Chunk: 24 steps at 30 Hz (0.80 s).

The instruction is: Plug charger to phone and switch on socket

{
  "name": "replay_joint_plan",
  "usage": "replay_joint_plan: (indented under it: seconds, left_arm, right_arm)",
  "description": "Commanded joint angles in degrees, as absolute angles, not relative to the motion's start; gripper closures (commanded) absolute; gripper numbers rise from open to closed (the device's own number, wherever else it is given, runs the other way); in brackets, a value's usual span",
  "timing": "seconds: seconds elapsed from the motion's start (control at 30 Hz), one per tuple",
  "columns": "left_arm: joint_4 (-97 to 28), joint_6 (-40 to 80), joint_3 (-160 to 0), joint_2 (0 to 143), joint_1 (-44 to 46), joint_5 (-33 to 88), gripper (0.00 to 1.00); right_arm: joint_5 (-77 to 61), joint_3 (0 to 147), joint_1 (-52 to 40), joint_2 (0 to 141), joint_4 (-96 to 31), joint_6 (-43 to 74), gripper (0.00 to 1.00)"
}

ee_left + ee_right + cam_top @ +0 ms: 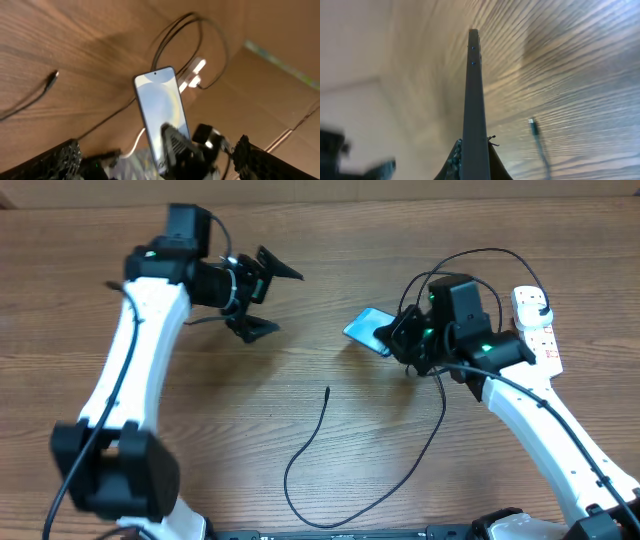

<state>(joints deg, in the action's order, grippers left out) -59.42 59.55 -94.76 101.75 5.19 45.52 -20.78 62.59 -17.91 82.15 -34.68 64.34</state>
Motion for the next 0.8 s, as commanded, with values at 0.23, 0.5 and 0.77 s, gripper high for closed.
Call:
replay_joint_plan:
  seconds: [0.23,0.5,0.77]
  left_arm:
    - [-58.41,65.78,-95.02,94.61,5.06,39.18,0.0]
    - [-55.88,73.12,-95.02,94.61,5.39,39.24,0.01]
    - [-54.87,78.94,-95.02,94.61,5.8,40.03,0.0]
  right_arm:
    - [-31.66,63.99,-17.91,82.11,-19.05,98.35,0.96]
    - [-35.55,63.99,-19.42,82.11,-11.94,109.86,0.96]
    - [-36.36,63.99,-21.3,82.11,-3.01,117.67,0.96]
